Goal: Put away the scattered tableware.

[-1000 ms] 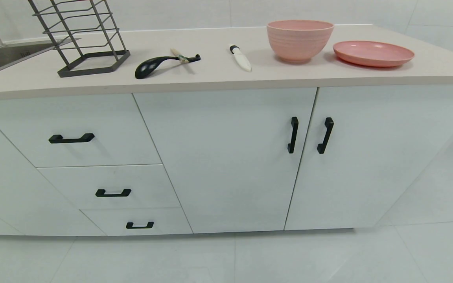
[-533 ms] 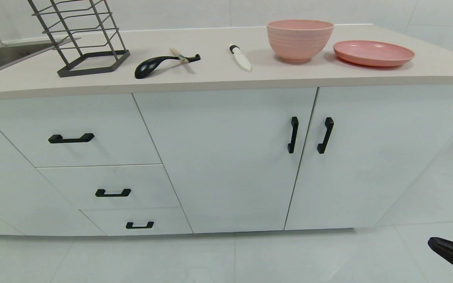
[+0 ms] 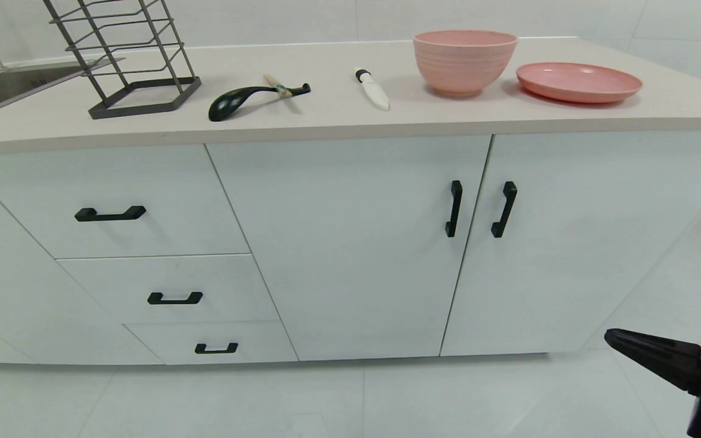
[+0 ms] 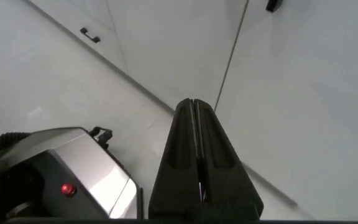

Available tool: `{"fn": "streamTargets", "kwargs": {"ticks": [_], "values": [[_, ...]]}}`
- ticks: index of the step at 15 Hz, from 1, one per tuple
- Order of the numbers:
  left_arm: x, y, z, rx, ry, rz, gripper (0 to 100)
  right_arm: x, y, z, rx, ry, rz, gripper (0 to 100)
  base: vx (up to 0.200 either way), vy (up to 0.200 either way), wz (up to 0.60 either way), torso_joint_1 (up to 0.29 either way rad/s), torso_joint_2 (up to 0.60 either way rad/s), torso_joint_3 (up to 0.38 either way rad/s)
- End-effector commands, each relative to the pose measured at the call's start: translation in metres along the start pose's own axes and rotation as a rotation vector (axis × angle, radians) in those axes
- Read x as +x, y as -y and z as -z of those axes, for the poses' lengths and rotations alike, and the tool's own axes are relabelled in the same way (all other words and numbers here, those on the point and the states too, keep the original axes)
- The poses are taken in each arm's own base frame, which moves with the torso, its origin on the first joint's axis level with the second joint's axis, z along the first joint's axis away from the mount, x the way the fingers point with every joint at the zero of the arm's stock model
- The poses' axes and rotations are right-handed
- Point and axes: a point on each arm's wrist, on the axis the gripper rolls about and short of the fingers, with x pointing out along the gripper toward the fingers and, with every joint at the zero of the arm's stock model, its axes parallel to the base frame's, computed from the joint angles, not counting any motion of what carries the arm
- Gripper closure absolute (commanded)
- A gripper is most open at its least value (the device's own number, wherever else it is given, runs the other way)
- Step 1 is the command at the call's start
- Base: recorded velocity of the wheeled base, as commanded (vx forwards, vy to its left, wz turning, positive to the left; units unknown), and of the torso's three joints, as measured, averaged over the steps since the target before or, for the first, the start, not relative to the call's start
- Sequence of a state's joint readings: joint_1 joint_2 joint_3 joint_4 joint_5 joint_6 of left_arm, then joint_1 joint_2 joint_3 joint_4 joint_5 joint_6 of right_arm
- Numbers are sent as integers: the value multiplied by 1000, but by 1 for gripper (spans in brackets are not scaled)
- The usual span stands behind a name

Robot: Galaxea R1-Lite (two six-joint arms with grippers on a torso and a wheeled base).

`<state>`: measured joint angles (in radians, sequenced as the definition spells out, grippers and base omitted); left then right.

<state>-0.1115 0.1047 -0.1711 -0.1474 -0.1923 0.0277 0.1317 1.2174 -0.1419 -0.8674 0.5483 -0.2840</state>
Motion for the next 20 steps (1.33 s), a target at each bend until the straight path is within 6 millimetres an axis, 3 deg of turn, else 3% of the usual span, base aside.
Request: {"fn": "streamTargets", "kwargs": {"ticks": [1,2,6,8,12,15,17,20], "values": [[15,-4,-11,27,-74,175,0,13,3,8,27,-49,-34,100,0,0,0,0,0,0],[24,-5,-21,15,-91,255,0,12,2,8,12,-43,-42,0,0,0,0,0,0,0],[38,-2,-25,-32,-168,487,0,12,1,5,-32,13,-79,0,0,0,0,0,0,0],[46,-1,-26,-42,-208,506,0,15,4,4,-31,13,-77,0,0,0,0,0,0,0],[85,-1,-41,-50,-269,515,0,20,9,-2,-57,41,-68,0,0,0,0,0,0,0],[136,1,-43,-36,-212,515,0,19,9,-5,-72,62,-59,0,0,0,0,0,0,0],[160,2,-37,-31,-188,514,0,20,11,-5,-74,66,-53,0,0,0,0,0,0,0],[171,4,-40,-27,-166,531,0,21,12,-7,-76,78,-47,0,0,0,0,0,0,0]]}}
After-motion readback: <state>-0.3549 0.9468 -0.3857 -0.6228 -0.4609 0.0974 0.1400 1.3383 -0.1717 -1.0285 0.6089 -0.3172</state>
